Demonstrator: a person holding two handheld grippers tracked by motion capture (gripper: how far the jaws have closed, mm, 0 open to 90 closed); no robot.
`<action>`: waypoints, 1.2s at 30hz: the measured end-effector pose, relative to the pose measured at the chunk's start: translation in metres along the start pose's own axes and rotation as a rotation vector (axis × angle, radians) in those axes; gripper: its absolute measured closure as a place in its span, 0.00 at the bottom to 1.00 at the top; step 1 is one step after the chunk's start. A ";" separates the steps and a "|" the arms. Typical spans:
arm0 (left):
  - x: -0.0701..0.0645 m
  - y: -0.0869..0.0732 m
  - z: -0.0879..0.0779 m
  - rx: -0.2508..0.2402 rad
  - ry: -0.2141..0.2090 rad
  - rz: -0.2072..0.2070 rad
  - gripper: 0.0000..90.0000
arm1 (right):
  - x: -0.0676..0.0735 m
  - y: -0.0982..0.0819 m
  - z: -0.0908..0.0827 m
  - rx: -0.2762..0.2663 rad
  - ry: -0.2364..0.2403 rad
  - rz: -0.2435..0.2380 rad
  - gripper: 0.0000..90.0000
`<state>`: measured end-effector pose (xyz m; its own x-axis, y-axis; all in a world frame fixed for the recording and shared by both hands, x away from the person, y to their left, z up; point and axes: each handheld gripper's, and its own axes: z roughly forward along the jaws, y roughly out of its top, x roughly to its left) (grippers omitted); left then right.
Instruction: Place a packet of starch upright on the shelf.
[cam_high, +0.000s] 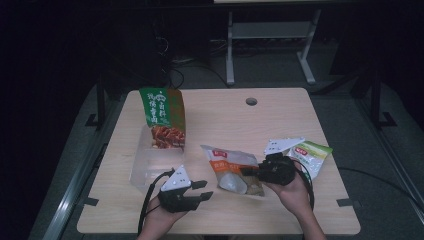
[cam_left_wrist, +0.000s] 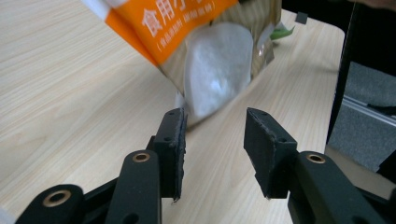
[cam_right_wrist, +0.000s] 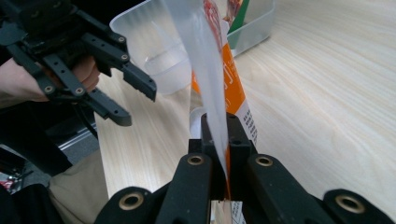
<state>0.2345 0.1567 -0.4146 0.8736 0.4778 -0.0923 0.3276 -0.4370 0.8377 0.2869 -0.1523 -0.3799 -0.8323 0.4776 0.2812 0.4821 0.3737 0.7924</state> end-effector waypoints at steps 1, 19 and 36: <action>-0.001 -0.001 -0.001 0.001 -0.001 0.000 0.64 | 0.000 0.002 -0.001 0.003 -0.007 -0.001 1.00; -0.011 -0.011 -0.018 0.028 -0.025 0.011 0.54 | -0.001 0.041 -0.001 -0.035 -0.009 -0.014 1.00; -0.016 -0.011 -0.015 0.026 -0.034 0.045 0.52 | 0.005 0.096 0.013 -0.064 0.036 -0.054 1.00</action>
<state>0.2114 0.1653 -0.4139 0.8992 0.4312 -0.0735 0.2966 -0.4775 0.8271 0.3329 -0.1035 -0.3098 -0.8665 0.4288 0.2555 0.4187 0.3456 0.8398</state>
